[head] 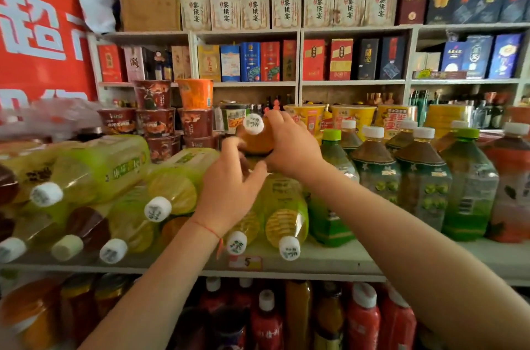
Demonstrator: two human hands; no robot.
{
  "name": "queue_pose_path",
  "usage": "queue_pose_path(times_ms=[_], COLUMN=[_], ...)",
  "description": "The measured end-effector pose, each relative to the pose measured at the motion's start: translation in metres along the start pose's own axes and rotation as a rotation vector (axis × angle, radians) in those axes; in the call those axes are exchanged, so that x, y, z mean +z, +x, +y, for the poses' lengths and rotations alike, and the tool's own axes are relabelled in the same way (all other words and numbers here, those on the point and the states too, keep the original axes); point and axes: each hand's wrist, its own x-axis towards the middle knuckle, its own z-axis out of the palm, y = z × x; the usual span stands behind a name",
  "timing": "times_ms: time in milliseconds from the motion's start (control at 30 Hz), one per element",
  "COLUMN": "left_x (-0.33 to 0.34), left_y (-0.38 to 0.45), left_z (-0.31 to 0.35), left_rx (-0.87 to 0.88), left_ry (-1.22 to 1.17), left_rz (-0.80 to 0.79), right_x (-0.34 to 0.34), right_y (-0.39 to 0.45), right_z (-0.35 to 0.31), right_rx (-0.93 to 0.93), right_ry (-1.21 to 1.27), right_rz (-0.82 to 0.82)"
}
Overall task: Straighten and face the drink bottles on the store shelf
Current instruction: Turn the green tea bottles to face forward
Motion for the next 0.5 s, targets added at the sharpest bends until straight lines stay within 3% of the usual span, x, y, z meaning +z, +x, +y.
queue_pose_path(times_ms=[100, 167, 500], left_x=[0.005, 0.007, 0.002], left_y=[-0.005, -0.006, -0.009], left_z=[-0.023, -0.028, -0.022], left_rx=[0.032, 0.079, 0.055], left_ry=[0.305, 0.390, 0.561], left_rz=[-0.336, -0.459, -0.673], right_x=[0.001, 0.001, 0.025], right_y=[0.036, 0.058, 0.069], right_z=[-0.001, -0.003, 0.003], right_rx=[0.218, 0.339, 0.572], right_ry=[0.121, 0.171, 0.305], right_rz=[-0.091, -0.139, -0.386])
